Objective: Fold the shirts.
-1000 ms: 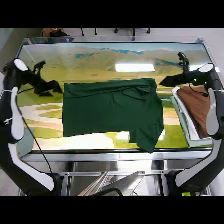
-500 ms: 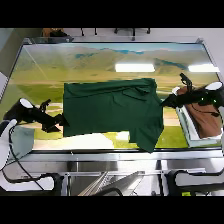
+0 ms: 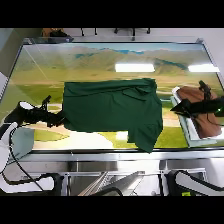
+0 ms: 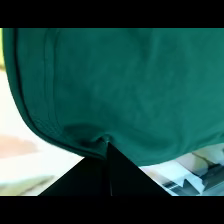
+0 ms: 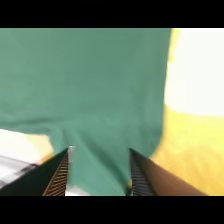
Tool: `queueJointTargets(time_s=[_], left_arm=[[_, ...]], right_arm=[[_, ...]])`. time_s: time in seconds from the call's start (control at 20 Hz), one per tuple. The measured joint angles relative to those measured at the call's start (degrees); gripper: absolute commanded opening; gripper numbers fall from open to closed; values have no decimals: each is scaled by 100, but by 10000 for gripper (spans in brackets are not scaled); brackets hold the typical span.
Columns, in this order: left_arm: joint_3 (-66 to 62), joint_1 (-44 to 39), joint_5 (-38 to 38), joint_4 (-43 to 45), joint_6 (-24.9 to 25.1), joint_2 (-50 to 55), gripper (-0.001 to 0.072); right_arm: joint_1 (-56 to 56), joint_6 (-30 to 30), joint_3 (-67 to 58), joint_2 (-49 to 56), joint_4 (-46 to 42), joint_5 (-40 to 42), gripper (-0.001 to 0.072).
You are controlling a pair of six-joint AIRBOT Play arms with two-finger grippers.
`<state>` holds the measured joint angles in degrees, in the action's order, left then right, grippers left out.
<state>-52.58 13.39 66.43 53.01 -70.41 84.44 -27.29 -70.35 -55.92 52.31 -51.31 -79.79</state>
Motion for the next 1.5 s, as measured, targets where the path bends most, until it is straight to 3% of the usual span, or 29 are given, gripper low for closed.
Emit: queueJointTargets(time_s=[0.25, 0.5, 0.6, 0.75, 1.0, 1.2, 1.5], left_arm=[[-138, 0, 39, -107, 72, 9, 15], [-164, 0, 59, -144, 96, 28, 15], [-168, 0, 57, -146, 114, 28, 15], [-168, 2, 79, -146, 155, 31, 15], [-168, 15, 411, 452, -55, -17, 14], [-168, 17, 940, 1467, -601, -212, 14], [315, 17, 1545, 2199, -1086, -726, 14]], right_arm=[[33, -321, 1541, -208, -269, 367, 424], [616, 138, 2706, -42, 378, 1187, 412], [881, 398, 2874, 70, 702, 1377, 202], [1023, 761, 2905, 157, 1078, 1690, 12], [929, 881, 2732, 66, 1329, 1478, 18], [1005, 299, 3016, -629, 907, 1202, 18], [1054, -535, 3545, -2334, 107, 1021, 18]])
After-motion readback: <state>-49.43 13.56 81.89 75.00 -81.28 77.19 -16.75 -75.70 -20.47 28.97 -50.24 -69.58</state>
